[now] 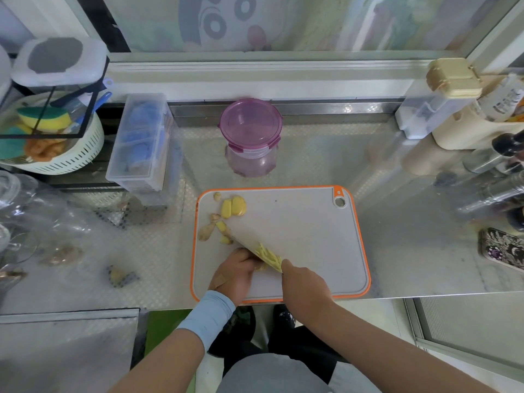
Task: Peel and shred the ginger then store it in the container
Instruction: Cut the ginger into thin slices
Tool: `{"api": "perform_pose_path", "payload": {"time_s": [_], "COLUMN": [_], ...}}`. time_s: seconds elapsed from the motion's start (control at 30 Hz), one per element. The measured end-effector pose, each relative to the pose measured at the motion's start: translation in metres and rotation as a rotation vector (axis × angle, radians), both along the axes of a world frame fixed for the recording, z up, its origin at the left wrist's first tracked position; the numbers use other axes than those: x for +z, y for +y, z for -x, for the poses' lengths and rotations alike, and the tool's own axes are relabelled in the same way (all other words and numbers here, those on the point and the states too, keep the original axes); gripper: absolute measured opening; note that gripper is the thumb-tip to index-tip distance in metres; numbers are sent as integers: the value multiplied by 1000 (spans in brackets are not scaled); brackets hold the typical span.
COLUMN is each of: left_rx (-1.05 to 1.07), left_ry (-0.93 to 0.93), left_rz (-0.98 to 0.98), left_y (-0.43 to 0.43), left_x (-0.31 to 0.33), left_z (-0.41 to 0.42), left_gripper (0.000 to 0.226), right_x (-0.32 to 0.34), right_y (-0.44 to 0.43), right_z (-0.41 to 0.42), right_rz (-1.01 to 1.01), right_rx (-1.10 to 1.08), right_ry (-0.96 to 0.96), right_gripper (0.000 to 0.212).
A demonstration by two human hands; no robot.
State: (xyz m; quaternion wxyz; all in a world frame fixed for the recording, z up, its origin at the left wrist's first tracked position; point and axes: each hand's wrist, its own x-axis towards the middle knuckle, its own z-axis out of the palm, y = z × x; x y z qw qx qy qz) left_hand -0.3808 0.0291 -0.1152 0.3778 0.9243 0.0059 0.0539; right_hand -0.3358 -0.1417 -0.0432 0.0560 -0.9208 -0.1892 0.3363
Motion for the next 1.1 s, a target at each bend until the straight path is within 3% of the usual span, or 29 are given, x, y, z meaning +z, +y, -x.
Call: {"api": "perform_pose_path", "payload": {"time_s": [0.13, 0.37, 0.63, 1.1], "left_rx": [-5, 23, 4, 24], "left_ry": [105, -7, -75, 65], "left_rz": [-81, 15, -40, -33], "left_y": [-2, -1, -2, -1], "left_x": [4, 0, 2, 1], "left_z": [-3, 0, -1, -2], "left_gripper": [29, 22, 23, 24], "right_x": [-4, 1, 1, 4], "right_y": [5, -4, -9, -15], "right_z": [-3, 3, 4, 12], "right_rz": [-17, -4, 6, -28], "right_rx": [-10, -29, -26, -46], "right_ry": [-9, -3, 16, -22], "right_gripper": [23, 21, 26, 20]}}
